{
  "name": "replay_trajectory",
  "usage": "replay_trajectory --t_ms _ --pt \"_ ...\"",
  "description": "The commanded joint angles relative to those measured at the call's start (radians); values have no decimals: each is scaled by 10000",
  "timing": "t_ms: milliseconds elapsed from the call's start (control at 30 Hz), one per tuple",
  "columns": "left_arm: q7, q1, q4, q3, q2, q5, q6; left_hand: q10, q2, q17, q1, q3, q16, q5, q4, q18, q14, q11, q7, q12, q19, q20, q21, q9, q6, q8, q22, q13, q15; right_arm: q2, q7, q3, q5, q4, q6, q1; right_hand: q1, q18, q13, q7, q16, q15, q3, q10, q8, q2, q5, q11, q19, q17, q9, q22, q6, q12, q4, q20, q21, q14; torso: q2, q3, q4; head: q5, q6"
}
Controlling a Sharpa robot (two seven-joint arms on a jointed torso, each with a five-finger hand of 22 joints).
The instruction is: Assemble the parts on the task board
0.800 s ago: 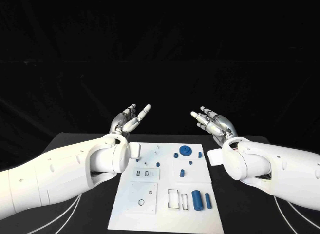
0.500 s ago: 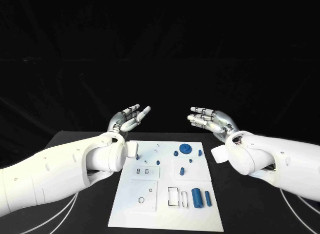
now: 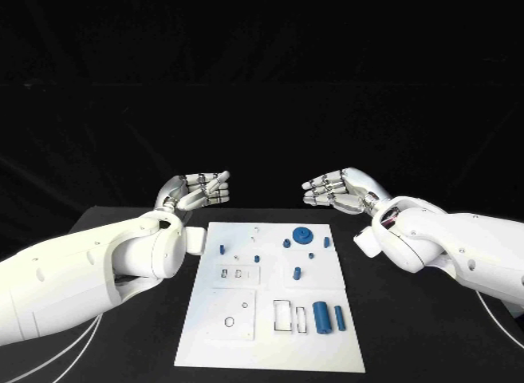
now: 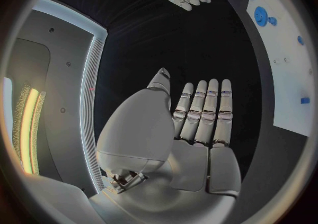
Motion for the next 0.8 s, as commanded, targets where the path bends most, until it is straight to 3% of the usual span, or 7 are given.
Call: replay_trajectory --t_ms 33,167,467,567,700,800 --pt "138 67 334 4 -275 -113 379 544 13 93 223 -69 68 -47 -48 204 539 -170 35 85 359 -37 136 -8 387 69 11 56 -171 25 -1123 14 -2948 -4 932 118 -111 160 19 -10 153 -527 348 1592 -175 -329 266 -439 1466 69 -9 92 1152 -75 -548 -413 531 1880 253 28 32 8 65" --pt "92 132 712 2 -639 -117 534 935 29 175 441 -148 19 -47 -74 220 944 -280 -66 6 658 -94 220 -45 664 28 -17 51 -287 91 -1905 20 -4397 -76 1075 291 -242 162 22 -152 211 -785 575 2117 -177 -411 247 -623 2072 154 3 125 1543 -172 -746 -674 725 2664 435 27 101 -70 56" --pt "169 384 1484 1 -1138 187 962 1046 22 255 546 -260 -38 -49 -53 226 1245 -310 -93 -177 895 -157 279 -80 730 -101 -47 12 -351 335 -3018 25 -7204 -66 1559 610 -547 153 95 -441 345 -1219 737 3006 -164 -731 193 -960 3291 506 38 427 2148 -282 -920 -1159 1427 3954 937 -70 253 -187 139" --pt "234 425 1717 0 -1203 309 1015 1024 24 255 564 -274 -79 -48 -54 222 1229 -299 -86 -222 908 -161 274 -85 714 -133 -58 2 -340 426 -3192 26 -7941 -4 1643 690 -565 148 111 -517 466 -1383 762 3201 -194 -807 209 -1071 3860 703 44 695 2288 -340 -967 -1378 1929 4447 1097 -124 312 -292 176" --pt "222 447 1866 1 -1233 327 1205 1051 0 297 615 -317 -77 -49 -70 226 1354 -301 -80 -287 989 -185 294 -83 739 -175 -70 -2 -362 562 -3684 26 -8652 123 1581 734 -541 135 48 -506 784 -1547 844 2864 -291 -897 503 -1064 4414 1031 28 1050 2304 -495 -1051 -1610 2546 5213 1295 -208 354 -357 188" --pt "188 455 1852 2 -1238 273 1322 1077 -27 325 637 -351 -67 -51 -78 226 1431 -307 -83 -317 1041 -201 311 -81 759 -195 -73 -2 -378 681 -3956 26 -8959 157 1598 746 -655 125 80 -541 1173 -1658 881 2764 -362 -1013 506 -1101 4704 1383 24 1338 2312 -471 -1027 -1723 3003 5685 1417 -237 378 -408 219"
